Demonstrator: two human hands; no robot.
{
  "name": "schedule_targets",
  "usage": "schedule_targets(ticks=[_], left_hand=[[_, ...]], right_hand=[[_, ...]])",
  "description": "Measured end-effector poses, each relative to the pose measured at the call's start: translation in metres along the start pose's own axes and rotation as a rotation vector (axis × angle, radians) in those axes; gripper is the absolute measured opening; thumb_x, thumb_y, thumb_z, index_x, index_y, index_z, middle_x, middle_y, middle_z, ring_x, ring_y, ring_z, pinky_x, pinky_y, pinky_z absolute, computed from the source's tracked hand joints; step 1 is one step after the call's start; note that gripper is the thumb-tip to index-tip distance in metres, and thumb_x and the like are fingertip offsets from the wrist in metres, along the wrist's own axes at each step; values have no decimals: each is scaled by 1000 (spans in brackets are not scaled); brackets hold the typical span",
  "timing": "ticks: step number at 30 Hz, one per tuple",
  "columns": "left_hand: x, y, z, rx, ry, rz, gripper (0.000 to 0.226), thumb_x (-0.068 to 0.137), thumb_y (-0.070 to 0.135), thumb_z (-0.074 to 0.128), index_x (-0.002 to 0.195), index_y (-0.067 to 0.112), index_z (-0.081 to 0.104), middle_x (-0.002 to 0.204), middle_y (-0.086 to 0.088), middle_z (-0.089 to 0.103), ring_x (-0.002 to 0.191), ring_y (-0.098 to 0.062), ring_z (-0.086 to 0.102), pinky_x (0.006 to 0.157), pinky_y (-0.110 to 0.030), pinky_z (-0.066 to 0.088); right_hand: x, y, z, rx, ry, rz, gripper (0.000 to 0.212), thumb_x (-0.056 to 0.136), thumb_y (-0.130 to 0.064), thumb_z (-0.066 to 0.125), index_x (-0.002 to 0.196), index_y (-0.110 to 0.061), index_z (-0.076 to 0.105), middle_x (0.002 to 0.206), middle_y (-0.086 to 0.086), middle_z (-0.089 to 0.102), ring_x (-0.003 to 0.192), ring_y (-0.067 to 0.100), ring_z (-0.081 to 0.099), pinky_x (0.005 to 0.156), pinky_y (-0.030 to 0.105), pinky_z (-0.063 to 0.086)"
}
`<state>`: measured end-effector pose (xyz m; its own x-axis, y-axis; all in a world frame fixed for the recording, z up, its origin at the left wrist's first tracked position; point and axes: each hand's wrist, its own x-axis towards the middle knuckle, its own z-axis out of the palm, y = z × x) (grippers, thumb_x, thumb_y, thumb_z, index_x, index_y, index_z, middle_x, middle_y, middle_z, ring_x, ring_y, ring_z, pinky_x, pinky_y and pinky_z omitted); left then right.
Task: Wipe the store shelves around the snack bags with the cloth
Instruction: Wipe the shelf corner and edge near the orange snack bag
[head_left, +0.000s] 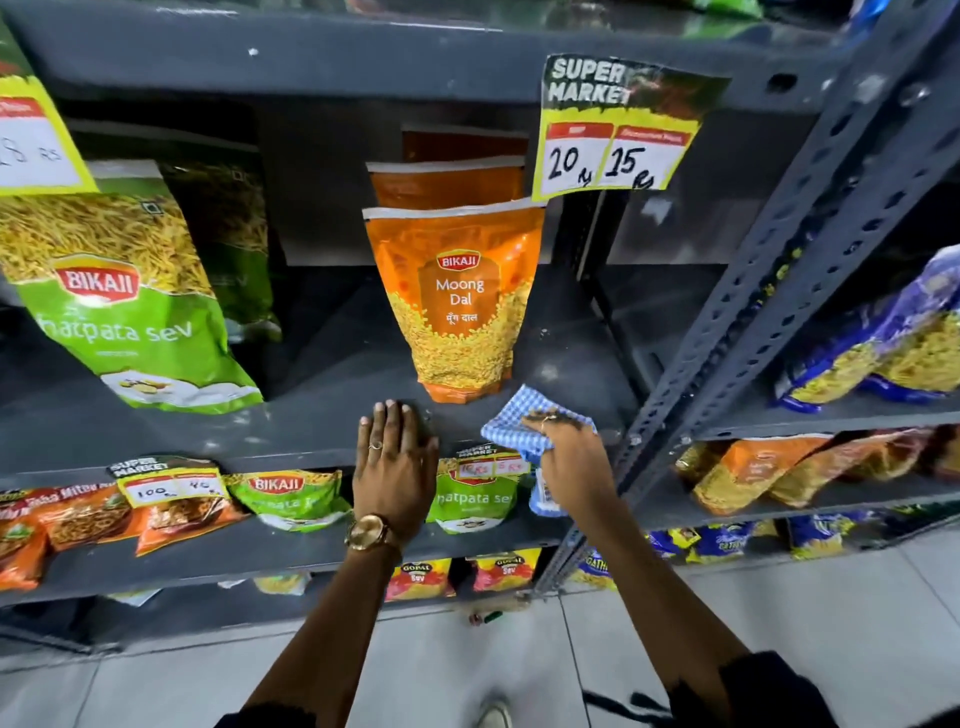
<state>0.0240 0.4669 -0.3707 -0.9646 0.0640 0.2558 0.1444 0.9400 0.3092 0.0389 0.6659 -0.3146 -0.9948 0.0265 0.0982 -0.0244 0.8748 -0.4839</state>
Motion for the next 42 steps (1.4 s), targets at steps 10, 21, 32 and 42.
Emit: schedule_targets(ticks=[10, 21, 32, 42], left_hand=[[-6, 27, 17, -20, 91, 204, 43, 89, 21, 48, 130, 7, 50, 133, -20, 50, 127, -36, 40, 111, -46, 25], [14, 24, 33, -36, 43, 374, 44, 97, 30, 33, 131, 9, 51, 133, -13, 55, 126, -30, 43, 108, -42, 30], [16, 18, 36, -67, 51, 402, 47, 100, 34, 26, 133, 10, 49, 138, -10, 51, 130, -25, 39, 110, -38, 28], [15, 20, 43, -132, 124, 378, 41, 95, 28, 39, 130, 11, 54, 134, -8, 55, 130, -22, 41, 110, -35, 29]], right_hand=[[15, 14, -54, 188, 256, 237, 47, 77, 5, 39, 113, -13, 63, 89, 20, 69, 70, 31, 61, 63, 35, 50], [20, 16, -30, 315, 291, 294, 37, 82, -9, 44, 116, -3, 56, 105, 26, 66, 94, 39, 61, 78, 41, 50], [100, 46, 18, -82, 206, 428, 71, 88, -31, 49, 140, 6, 17, 151, 28, 17, 143, 37, 8, 118, 46, 2], [179, 79, 10, 47, 340, 395, 35, 79, -4, 52, 111, 12, 52, 124, 35, 51, 120, 44, 44, 111, 45, 29]])
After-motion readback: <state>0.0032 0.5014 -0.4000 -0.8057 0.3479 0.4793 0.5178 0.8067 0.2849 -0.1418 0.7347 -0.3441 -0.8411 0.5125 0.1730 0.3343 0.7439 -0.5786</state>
